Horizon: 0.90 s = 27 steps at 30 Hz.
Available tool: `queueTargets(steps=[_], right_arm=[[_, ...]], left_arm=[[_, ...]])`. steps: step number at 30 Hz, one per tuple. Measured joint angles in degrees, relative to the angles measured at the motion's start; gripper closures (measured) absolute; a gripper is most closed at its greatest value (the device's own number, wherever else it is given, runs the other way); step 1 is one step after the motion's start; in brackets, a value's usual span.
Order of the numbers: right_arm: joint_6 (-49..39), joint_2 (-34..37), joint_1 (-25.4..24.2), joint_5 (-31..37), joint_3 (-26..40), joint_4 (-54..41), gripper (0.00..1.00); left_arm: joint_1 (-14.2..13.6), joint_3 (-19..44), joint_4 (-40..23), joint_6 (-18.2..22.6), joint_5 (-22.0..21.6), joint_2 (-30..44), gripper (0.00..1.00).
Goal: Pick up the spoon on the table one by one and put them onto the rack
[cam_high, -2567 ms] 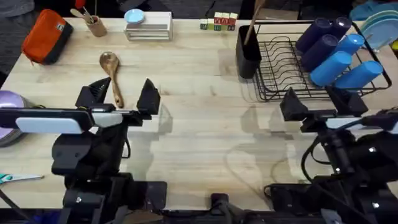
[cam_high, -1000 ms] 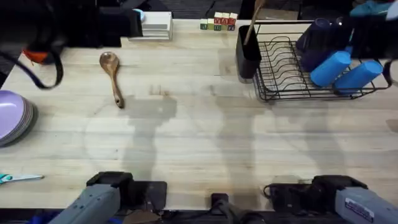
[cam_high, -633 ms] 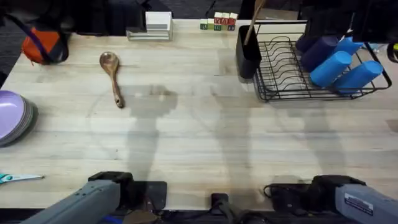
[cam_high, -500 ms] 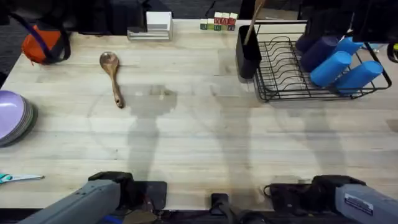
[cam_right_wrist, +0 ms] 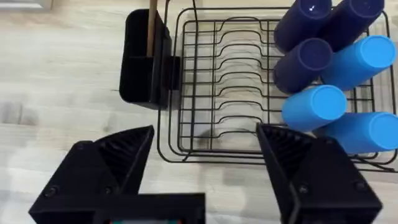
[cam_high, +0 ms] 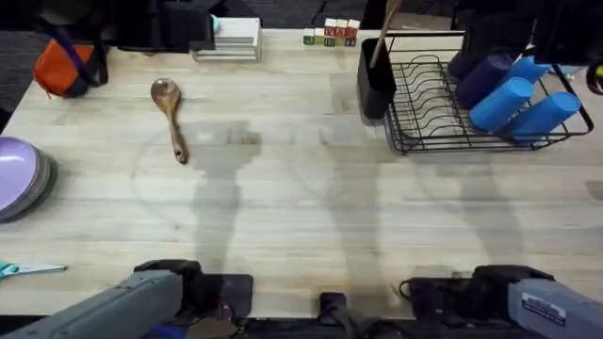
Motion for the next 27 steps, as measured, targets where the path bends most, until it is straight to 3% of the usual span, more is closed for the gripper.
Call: queueTargets(steps=[3, 10, 15, 22, 27], right_arm=[[-0.01, 0.00, 0.00, 0.00, 0.00, 0.00, 0.005], [0.00, 0.00, 0.00, -0.02, 0.00, -0.01, 0.005], [0.00, 0.00, 0.00, -0.02, 0.00, -0.02, 0.005], [0.00, 0.00, 0.00, -0.02, 0.00, -0.03, 0.005], [0.00, 0.00, 0.00, -0.02, 0.01, -0.17, 0.005]], left_arm=[[2.79, 0.00, -0.04, 0.00, -0.07, 1.54, 0.010], [14.01, 0.00, -0.04, 0.00, 1.55, 6.17, 0.009], [20.36, 0.00, -0.04, 0.00, 1.74, 8.93, 0.008], [23.51, 0.00, -0.02, -0.37, 2.52, 13.23, 0.007], [23.51, 0.02, 0.04, -5.05, 3.57, 18.18, 0.007]])
